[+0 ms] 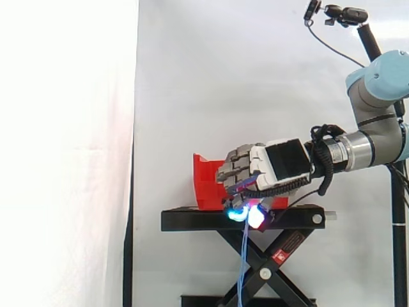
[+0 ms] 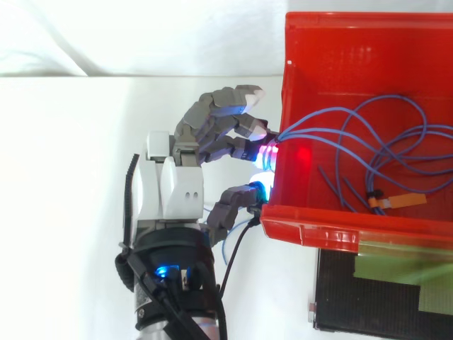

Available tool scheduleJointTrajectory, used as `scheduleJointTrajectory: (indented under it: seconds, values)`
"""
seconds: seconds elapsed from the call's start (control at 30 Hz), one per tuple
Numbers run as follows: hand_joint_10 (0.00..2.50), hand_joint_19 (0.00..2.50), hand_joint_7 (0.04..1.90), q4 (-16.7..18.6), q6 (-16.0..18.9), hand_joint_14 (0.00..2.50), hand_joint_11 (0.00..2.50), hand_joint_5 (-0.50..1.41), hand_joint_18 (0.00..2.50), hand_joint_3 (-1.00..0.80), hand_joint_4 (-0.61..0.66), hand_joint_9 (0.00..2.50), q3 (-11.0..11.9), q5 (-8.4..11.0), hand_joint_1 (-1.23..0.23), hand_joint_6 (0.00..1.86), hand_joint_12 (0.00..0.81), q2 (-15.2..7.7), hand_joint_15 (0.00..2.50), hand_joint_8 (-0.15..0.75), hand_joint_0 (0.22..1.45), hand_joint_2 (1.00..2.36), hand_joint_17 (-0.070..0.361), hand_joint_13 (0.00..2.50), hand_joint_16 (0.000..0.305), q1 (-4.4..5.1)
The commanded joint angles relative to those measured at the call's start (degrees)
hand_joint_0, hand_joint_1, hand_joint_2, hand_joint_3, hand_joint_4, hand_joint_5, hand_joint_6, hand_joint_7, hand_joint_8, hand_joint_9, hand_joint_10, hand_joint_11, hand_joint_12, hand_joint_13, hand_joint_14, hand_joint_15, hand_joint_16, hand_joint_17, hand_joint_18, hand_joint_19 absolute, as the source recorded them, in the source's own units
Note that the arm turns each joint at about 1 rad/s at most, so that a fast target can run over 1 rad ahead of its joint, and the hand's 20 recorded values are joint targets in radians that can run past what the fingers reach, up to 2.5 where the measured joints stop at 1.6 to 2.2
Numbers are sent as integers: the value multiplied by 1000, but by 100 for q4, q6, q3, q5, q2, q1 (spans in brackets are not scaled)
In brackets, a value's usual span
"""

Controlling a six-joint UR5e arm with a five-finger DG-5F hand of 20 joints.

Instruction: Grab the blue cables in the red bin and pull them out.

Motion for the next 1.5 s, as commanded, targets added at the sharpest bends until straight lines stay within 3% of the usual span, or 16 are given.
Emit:
scheduleJointTrajectory:
  seconds: [0.0, 0.73, 1.3, 1.37, 1.4, 1.47]
  values:
    - [14, 837, 578, -33, 0, 25, 1169, 905, 650, -1000, 27, 956, 5, 0, -909, 497, 329, 0, 718, 268, 832, 1000, 91, 746, 40, 14]
    - [16, 837, 575, -42, 105, 25, 1137, 922, 657, -1000, 15, 978, -66, 0, -847, 539, 323, 0, 712, 260, 900, 1000, 88, 763, 39, 120]
    - [16, 837, 575, -33, 1327, 25, 1135, 922, 660, -1000, 23, 980, -66, 0, -846, 537, 322, 9, 711, 260, 901, 1000, 88, 764, 39, 313]
    - [16, 839, 575, -42, 1600, 24, 1137, 922, 659, -1000, 19, 980, -66, 0, -847, 537, 322, 9, 717, 261, 901, 1000, 88, 764, 39, 339]
    - [17, 839, 577, -51, 1986, 24, 1136, 922, 659, -1000, 18, 980, -66, 0, -846, 536, 320, 9, 713, 260, 901, 1000, 88, 762, 39, 374]
    - [17, 838, 578, -59, 2180, 23, 1132, 922, 659, -1000, 15, 980, -66, 0, -846, 535, 322, 9, 718, 262, 900, 1000, 88, 763, 39, 392]
